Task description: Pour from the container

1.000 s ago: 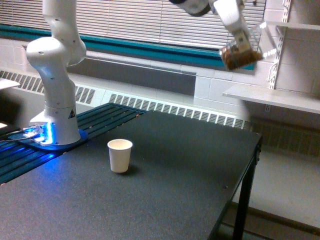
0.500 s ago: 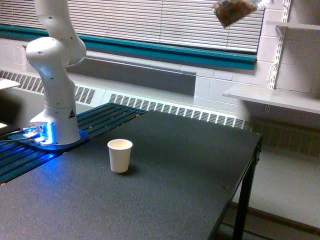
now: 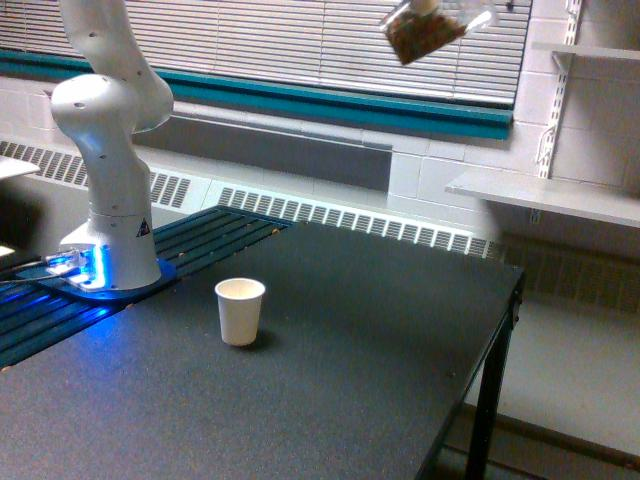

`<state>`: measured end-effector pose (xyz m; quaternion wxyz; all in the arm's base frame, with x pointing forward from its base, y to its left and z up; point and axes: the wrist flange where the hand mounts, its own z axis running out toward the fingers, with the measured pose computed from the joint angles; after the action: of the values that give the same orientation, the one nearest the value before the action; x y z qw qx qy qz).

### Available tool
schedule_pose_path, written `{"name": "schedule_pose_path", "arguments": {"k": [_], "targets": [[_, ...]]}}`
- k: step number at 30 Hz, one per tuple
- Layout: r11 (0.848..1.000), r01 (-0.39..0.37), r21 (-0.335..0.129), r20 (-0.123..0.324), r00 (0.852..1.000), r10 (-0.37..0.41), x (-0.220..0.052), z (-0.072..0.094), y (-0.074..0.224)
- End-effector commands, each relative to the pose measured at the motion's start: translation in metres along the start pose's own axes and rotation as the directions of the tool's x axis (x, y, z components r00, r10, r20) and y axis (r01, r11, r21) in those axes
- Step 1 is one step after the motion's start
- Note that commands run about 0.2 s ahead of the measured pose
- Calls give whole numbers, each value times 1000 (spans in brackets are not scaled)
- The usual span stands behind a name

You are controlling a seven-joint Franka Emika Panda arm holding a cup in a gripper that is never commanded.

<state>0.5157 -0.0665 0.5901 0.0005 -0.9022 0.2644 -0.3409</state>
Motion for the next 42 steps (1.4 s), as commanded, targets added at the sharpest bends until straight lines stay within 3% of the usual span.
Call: {"name": "schedule_pose_path", "arguments": {"k": [1,13,42], "targets": [[999,51,-16,-11,999,-51,-13,-14,7],[999,46,-27,-38,998,-47,-42,-32,13],[993,53,-101,14,999,-52,-143,-52,8]]}}
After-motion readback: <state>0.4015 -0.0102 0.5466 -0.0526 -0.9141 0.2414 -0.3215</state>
